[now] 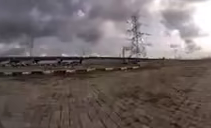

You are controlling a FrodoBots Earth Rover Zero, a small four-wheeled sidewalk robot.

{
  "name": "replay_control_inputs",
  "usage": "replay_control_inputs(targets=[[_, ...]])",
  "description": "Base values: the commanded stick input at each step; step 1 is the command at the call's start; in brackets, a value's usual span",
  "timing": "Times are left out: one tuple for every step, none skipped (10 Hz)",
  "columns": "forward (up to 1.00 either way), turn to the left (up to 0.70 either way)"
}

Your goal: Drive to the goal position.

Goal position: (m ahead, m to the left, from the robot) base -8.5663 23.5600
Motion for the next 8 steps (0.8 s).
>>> replay_control_inputs(targets=[[1.00, 0.27], [1.00, 0.27], [1.00, 0.27], [1.00, 0.27], [1.00, 0.27], [1.00, 0.27], [1.00, 0.27], [1.00, 0.27]])
